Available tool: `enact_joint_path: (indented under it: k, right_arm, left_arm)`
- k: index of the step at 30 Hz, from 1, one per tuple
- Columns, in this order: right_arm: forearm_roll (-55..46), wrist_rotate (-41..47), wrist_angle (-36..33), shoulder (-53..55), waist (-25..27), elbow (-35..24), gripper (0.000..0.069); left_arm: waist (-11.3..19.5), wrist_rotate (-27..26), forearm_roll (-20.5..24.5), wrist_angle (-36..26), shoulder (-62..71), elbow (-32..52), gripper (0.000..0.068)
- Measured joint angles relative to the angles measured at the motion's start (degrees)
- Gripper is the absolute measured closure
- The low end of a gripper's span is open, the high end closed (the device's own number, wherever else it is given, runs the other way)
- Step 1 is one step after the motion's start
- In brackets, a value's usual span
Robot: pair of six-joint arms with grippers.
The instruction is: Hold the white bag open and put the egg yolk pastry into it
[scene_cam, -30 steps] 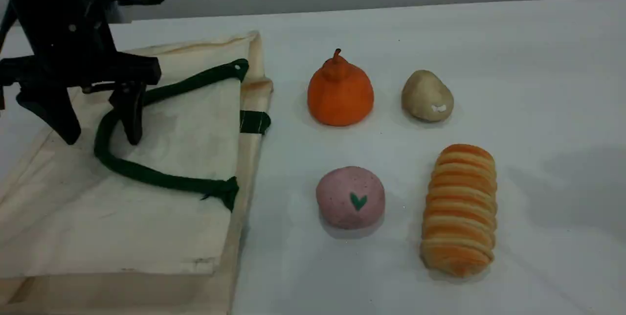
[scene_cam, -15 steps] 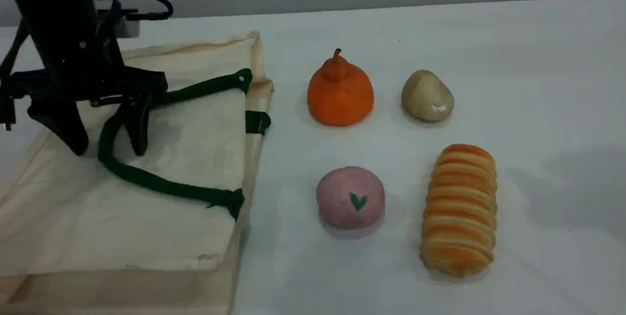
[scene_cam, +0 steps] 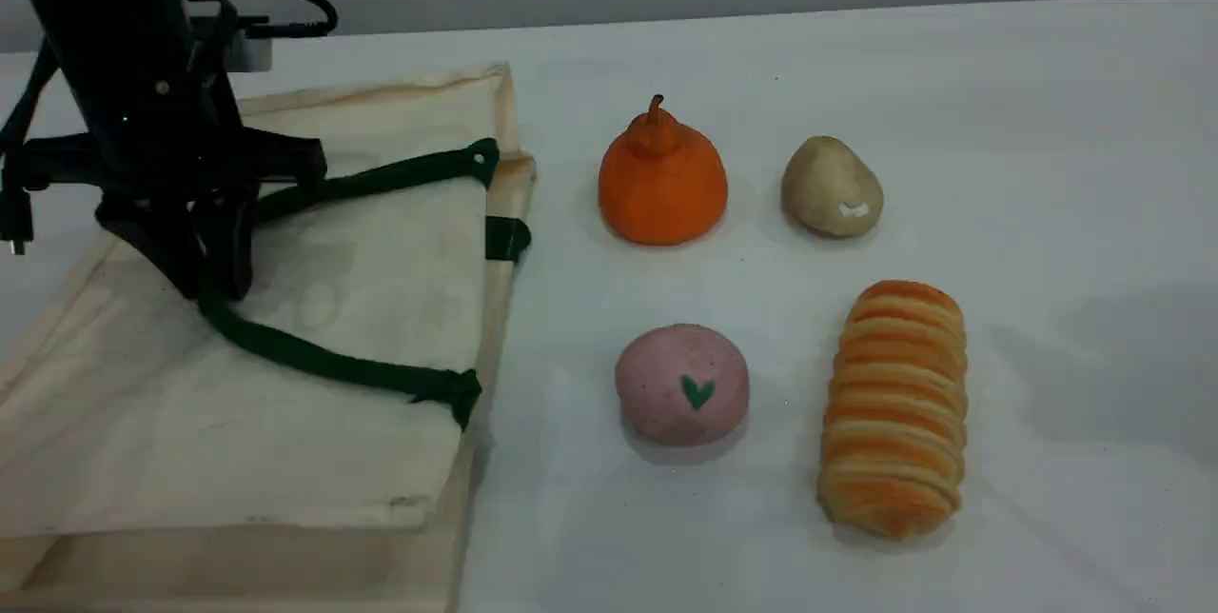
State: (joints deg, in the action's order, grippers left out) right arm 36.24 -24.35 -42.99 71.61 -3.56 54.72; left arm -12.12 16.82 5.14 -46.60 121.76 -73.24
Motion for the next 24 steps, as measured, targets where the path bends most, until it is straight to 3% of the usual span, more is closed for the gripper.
enact_joint_path:
  k: [4,13,24]
  right_arm:
    - [0.0,0.0,0.0,0.0,0.0,0.0,0.0177]
    - [0.0,0.0,0.0,0.0,0.0,0.0,0.0177]
    - [0.1,0.0,0.0,0.0,0.0,0.0,0.0177]
  left_arm:
    - [0.0,-0.2,-0.1,-0.6,0.0,0.0,0.0541]
    - [0.0,-6.1,-0.3,-5.7,-1.8,-1.3,0.0547]
    - [0.0,-17.3,2.5,-23.2,-6.3,-18.6,0.0547]
